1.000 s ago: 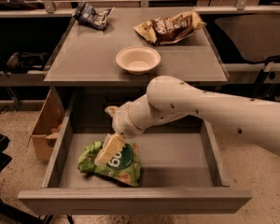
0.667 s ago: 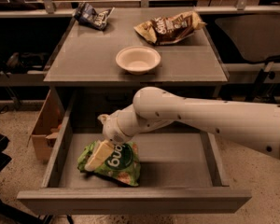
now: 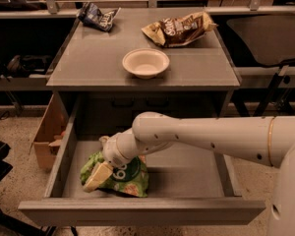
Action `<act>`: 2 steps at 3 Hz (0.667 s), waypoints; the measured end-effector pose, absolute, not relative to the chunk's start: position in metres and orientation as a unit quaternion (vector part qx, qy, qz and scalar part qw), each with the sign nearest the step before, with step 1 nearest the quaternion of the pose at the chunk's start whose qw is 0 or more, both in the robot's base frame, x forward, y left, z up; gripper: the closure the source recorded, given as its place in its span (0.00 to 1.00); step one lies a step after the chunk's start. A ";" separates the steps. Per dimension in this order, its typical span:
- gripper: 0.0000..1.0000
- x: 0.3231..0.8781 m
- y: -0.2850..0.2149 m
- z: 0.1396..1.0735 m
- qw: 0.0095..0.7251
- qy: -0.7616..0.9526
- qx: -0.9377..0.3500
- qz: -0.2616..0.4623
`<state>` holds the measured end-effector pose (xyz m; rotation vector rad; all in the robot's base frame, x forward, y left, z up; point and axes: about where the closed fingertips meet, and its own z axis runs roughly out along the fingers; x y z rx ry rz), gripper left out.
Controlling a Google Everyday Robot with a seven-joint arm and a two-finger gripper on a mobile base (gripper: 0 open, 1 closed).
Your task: Pick green rice chip bag from top drawer and place on counter
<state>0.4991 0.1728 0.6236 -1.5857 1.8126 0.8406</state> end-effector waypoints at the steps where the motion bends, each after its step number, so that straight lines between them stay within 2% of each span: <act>1: 0.16 0.493 0.175 0.608 0.297 0.682 -0.585 0.323; 2: 0.39 0.493 0.175 0.610 0.298 0.682 -0.584 0.324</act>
Offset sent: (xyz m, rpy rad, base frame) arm -0.0109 0.0027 -0.0292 0.0734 0.0024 -0.0412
